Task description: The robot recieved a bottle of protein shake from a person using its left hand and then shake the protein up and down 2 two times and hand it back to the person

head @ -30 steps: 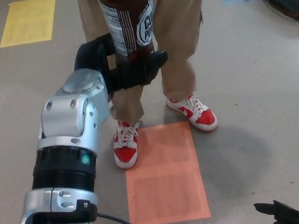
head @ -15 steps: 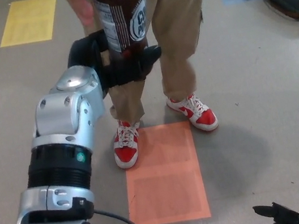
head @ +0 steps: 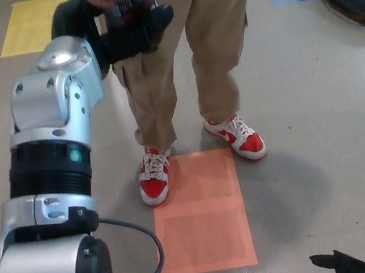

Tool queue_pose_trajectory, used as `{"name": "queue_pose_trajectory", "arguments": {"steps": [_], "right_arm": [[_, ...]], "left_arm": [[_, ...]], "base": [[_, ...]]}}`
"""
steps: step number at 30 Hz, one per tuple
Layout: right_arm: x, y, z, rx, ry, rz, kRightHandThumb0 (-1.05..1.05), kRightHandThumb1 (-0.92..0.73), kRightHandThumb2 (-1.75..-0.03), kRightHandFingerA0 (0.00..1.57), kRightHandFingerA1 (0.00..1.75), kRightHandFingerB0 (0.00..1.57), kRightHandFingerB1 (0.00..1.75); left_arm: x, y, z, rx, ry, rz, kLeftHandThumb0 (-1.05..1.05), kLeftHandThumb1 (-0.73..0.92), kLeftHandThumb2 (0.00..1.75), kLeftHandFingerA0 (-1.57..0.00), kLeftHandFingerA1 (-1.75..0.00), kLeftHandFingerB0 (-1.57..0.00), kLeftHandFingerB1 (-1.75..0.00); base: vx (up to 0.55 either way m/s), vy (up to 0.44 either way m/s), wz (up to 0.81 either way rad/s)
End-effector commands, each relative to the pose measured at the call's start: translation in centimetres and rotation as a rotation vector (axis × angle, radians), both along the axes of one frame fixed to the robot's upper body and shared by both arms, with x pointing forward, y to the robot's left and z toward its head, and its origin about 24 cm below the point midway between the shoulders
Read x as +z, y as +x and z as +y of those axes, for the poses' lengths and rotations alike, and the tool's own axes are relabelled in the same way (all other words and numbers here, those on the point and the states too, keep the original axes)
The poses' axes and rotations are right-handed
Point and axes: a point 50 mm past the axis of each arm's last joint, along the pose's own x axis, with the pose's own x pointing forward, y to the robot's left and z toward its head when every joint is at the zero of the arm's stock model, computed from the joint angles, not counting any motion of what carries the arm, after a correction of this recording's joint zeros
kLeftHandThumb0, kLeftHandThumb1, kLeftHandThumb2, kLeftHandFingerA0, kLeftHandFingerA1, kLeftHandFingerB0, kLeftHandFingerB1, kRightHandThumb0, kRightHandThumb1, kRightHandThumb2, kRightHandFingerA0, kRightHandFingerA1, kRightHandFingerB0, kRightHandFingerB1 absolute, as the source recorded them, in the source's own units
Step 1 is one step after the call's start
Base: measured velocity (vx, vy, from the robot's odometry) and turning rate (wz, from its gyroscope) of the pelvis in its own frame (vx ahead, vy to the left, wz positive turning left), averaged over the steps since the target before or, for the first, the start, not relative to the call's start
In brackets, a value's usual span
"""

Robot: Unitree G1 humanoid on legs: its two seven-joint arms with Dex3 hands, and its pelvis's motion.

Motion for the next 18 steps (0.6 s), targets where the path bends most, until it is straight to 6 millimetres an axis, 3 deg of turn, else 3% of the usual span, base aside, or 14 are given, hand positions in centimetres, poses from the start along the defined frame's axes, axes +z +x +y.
{"name": "queue_pose_trajectory", "arguments": {"steps": [1, 4, 5, 6, 7, 8, 9, 10, 14, 15, 16, 17, 18], "right_arm": [[0.0, -0.2, -0.2, -0.014, 0.01, -0.001, -0.7, -0.7, -0.69, 0.54, 0.41, 0.41, 0.37], [0.0, -0.2, -0.2, -0.011, 0.008, -0.003, -0.66, -0.78, -0.64, 0.55, 0.38, 0.43, 0.35], [0.1, -0.1, -0.2, -0.01, 0.011, -0.003, -0.7, -0.7, -0.69, 0.54, 0.41, 0.4, 0.37], [0.1, 0.0, -0.3, -0.01, 0.013, -0.001, -0.71, -0.7, -0.68, 0.53, 0.41, 0.4, 0.37], [0.2, 0.1, -0.3, -0.011, 0.013, -0.001, -0.71, -0.7, -0.68, 0.53, 0.41, 0.4, 0.37], [0.2, 0.1, -0.3, -0.009, 0.015, -0.004, -0.7, -0.7, -0.68, 0.54, 0.41, 0.4, 0.37], [0.2, 0.1, -0.3, -0.009, 0.014, -0.003, -0.7, -0.7, -0.68, 0.54, 0.41, 0.4, 0.37], [0.2, 0.1, -0.3, -0.01, 0.014, -0.004, -0.71, -0.7, -0.69, 0.54, 0.41, 0.4, 0.37], [0.3, 0.3, -0.3, -0.012, 0.02, -0.007, -0.71, -0.71, -0.69, 0.54, 0.41, 0.4, 0.37], [0.3, 0.3, -0.3, -0.012, 0.018, -0.008, -0.61, -0.61, -1.02, 0.51, 0.58, 0.25, 0.46], [0.3, 0.4, -0.3, -0.013, 0.015, -0.009, -0.61, -0.61, -1.02, 0.51, 0.58, 0.25, 0.46], [0.2, 0.3, -0.3, -0.014, 0.014, -0.01, -0.66, -0.78, -0.64, 0.55, 0.38, 0.43, 0.36], [0.2, 0.3, -0.3, -0.016, 0.014, -0.01, -0.71, -0.71, -0.69, 0.53, 0.41, 0.4, 0.37]], "left_arm": [[0.4, 0.0, 0.3, 0.006, 0.004, -0.011, -0.04, 0.62, 0.51, -0.74, -1.73, -0.6, -0.75], [0.4, 0.0, 0.3, 0.003, 0.002, -0.004, -0.09, 0.62, 0.52, -0.73, -1.75, -0.63, -0.82], [0.2, 0.0, 0.3, -0.001, -0.005, -0.006, -0.09, 0.6, 0.51, -0.75, -1.73, -0.58, -1.08], [0.2, 0.0, 0.2, -0.002, -0.009, -0.013, -0.19, 0.55, 0.56, -0.72, -1.56, -0.69, -0.92], [0.2, 0.0, 0.2, -0.002, -0.01, -0.016, -0.19, 0.55, 0.56, -0.72, -1.56, -0.69, -0.92], [0.1, -0.1, 0.1, -0.094, 0.024, -0.027, -0.52, 0.46, 0.78, -0.42, -0.7, -0.35, -0.55], [0.0, -0.1, 0.1, -0.145, 0.024, -0.025, -0.68, 0.47, 0.8, -0.03, -0.33, -0.1, -0.39], [-0.3, -0.2, 0.2, -0.236, 0.054, -0.023, -0.88, 0.56, 0.88, 0.0, -0.01, 0.0, 0.0], [-0.9, -0.6, 0.4, -0.326, 0.125, -0.016, -0.93, 0.59, 0.92, 0.0, 0.0, 0.0, 0.0], [-1.0, -0.6, 0.4, -0.332, 0.133, -0.018, -0.94, 0.6, 0.94, 0.0, 0.0, 0.0, 0.0], [-1.1, -0.7, 0.5, -0.339, 0.144, -0.021, -0.94, 0.6, 0.94, 0.0, 0.0, 0.0, 0.0], [-1.3, -0.8, 0.5, -0.343, 0.147, -0.02, -0.93, 0.6, 0.94, 0.0, 0.0, 0.0, 0.0], [-1.5, -0.9, 0.5, -0.34, 0.137, -0.016, -0.95, 0.62, 0.98, 0.0, -0.01, 0.0, 0.0]], "base": [[0.0, 0.0, 0.0], [0.0, 0.0, 0.0], [0.0, 0.0, 0.0], [0.0, 0.0, 0.0], [0.0, 0.0, 0.0], [0.0, 0.0, 0.0], [0.0, 0.0, 0.0], [0.0, 0.0, 0.0], [0.0, 0.0, 0.0], [0.0, 0.0, 0.0], [0.0, 0.0, 0.0], [0.0, 0.0, 0.0], [0.0, 0.0, 0.0]]}}
